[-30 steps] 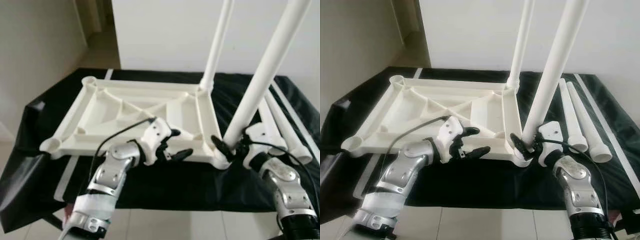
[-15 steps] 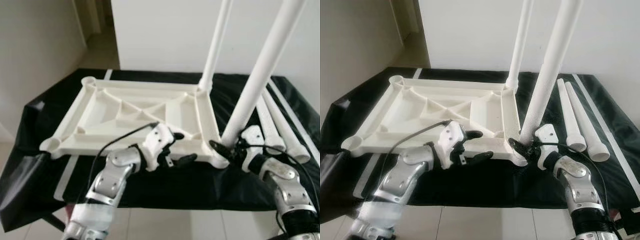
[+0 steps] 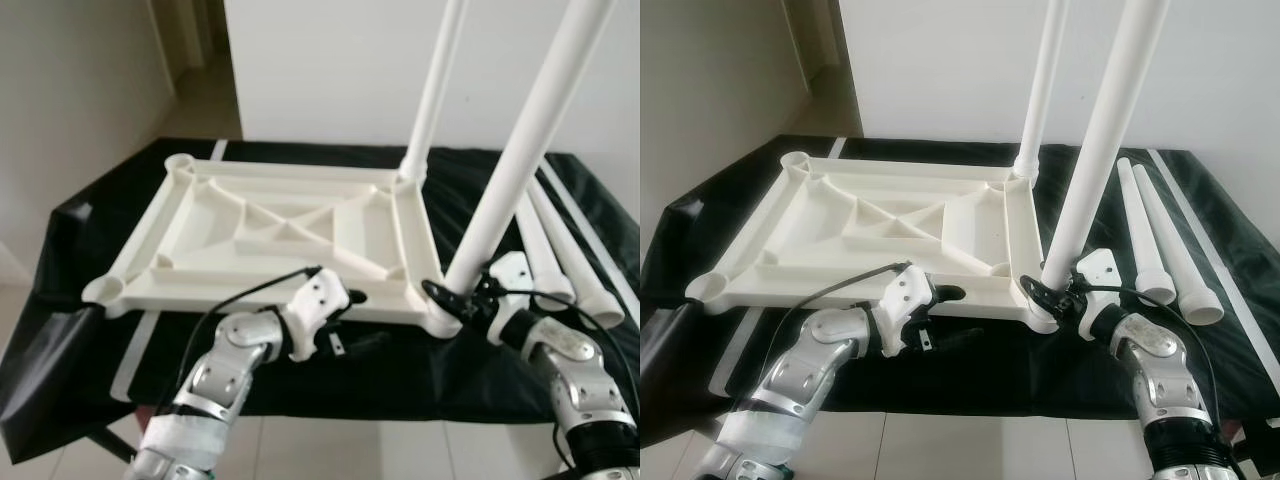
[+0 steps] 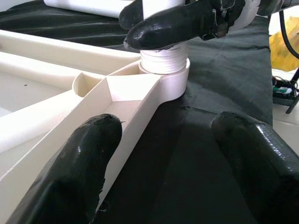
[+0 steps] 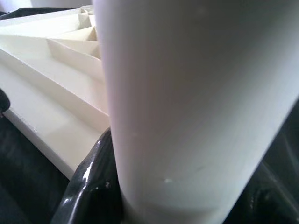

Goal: Building children table

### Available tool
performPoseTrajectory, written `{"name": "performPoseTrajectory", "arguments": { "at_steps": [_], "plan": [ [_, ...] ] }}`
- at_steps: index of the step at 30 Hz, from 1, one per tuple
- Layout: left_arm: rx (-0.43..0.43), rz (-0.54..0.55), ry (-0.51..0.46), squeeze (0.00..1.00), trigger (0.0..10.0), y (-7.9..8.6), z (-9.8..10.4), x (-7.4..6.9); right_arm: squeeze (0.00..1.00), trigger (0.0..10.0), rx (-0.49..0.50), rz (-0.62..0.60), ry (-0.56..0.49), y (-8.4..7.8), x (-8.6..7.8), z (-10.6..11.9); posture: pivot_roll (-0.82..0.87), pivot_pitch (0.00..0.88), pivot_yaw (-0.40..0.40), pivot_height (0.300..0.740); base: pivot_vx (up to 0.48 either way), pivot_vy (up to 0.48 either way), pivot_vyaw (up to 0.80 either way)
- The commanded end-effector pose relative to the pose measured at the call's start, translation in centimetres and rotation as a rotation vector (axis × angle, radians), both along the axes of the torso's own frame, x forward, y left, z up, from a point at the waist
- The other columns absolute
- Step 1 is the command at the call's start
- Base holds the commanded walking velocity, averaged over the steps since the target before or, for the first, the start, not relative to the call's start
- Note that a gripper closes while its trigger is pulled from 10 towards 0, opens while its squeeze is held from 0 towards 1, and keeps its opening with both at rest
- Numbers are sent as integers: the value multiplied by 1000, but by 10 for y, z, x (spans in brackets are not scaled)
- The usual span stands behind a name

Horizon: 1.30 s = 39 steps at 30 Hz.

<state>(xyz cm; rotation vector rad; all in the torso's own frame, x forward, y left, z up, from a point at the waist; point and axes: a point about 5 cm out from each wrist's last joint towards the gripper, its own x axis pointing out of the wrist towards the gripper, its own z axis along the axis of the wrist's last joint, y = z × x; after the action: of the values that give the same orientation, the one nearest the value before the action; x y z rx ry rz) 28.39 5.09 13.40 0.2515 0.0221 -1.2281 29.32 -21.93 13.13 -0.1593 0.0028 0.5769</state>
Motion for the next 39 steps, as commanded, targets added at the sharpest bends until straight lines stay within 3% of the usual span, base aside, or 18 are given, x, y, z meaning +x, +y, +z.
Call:
{"name": "performPoseTrajectory", "arguments": {
  "at_steps": [1, 5, 14, 17, 21, 29, 32, 34, 39],
  "plan": [
    [4, 20, -4, 0, 10000, -1, -2, 1, 0, 10000, -10, -64, 16, -2, -3, -5, -7, 0, -6, 740, 0, 0, 0],
    [-9, 25, 3, 0, 10000, -2, -4, 1, 0, 10000, 86, -212, 10, 5, -6, -8, -13, 0, 0, 740, 0, 0, 0],
    [-24, 43, 16, 0, 10000, 0, -4, 3, 0, 10000, 128, -428, 11, 19, -14, -18, -16, 0, 5, 740, 0, 0, 0],
    [-29, 50, 14, 0, 10000, -1, -4, 5, 0, 10000, 133, -607, 36, 25, -16, -25, -17, 0, 0, 740, 0, 0, 0],
    [-29, 50, 14, 0, 10000, -1, -4, 5, 0, 10000, 170, -661, 43, 31, -18, -25, -16, 0, -4, 740, 0, 0, 0],
    [-52, 45, 20, 0, 10000, -4, -3, 3, 0, 10000, 210, -931, 76, 48, -27, -28, -13, 0, -17, 740, 0, 0, 0],
    [-52, 43, 18, 0, 10000, -4, -3, 3, 0, 10000, 227, -954, 75, 53, -29, -27, -14, 0, -14, 740, 0, 0, 0],
    [-61, 39, 25, 0, 10000, -5, -2, 2, 0, 10000, 272, -904, 89, 63, -30, -27, -21, 0, -8, 740, 0, 0, 0],
    [-65, 18, 26, 0, 10000, -9, -2, 1, 0, 10000, 287, -886, 85, 66, -31, -24, -25, 0, -6, 740, 0, 0, 0]
  ]
}}
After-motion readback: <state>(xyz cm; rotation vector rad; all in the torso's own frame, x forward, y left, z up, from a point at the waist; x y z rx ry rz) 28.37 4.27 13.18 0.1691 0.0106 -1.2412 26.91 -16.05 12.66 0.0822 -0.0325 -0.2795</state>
